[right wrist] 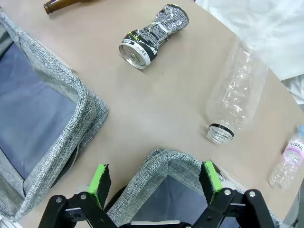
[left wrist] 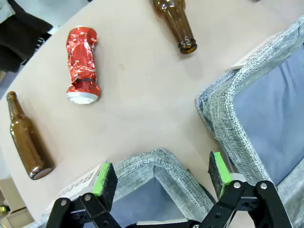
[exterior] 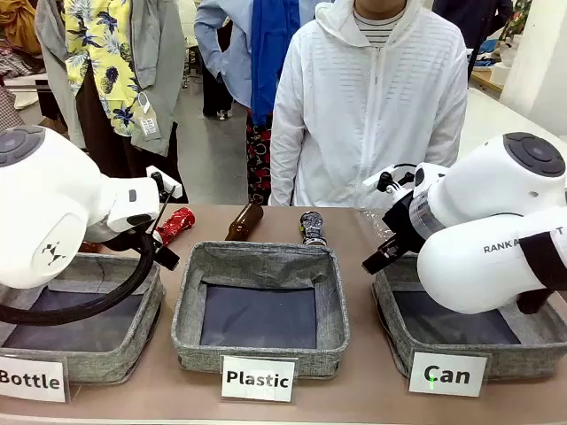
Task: Sort the can waste into the basket.
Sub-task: Pick up the can waste from the table and place it in the right Fabric basket.
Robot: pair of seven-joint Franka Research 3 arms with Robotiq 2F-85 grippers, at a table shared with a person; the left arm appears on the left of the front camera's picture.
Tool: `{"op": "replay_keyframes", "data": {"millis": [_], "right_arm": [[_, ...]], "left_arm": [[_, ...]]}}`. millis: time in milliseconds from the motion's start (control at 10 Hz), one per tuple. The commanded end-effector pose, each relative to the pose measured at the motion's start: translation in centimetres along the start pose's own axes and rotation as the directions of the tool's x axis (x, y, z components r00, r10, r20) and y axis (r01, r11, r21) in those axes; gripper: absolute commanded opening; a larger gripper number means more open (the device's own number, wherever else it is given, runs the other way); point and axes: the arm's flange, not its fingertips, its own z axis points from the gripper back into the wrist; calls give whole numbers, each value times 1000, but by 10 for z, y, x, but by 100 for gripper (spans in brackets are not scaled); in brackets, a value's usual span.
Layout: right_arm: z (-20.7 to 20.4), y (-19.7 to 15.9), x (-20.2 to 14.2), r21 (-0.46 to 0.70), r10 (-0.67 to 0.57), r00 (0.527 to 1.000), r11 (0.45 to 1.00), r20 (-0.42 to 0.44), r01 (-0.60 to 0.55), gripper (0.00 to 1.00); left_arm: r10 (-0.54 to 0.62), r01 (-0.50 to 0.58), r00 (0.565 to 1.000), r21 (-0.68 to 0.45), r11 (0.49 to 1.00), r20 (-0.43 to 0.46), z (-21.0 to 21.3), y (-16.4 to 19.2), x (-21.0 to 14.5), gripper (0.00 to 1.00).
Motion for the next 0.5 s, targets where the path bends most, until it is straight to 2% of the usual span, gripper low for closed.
{"op": "replay_keyframes", "data": {"millis": [0, 400], "right_arm": [[0, 0, 0, 0, 0, 1000, 1000, 0, 0, 100], [0, 0, 0, 0, 0, 1000, 1000, 0, 0, 100]], "left_arm": [[0, 0, 1000, 0, 1000, 0, 0, 0, 0, 100], [0, 0, 1000, 0, 1000, 0, 0, 0, 0, 100]]}}
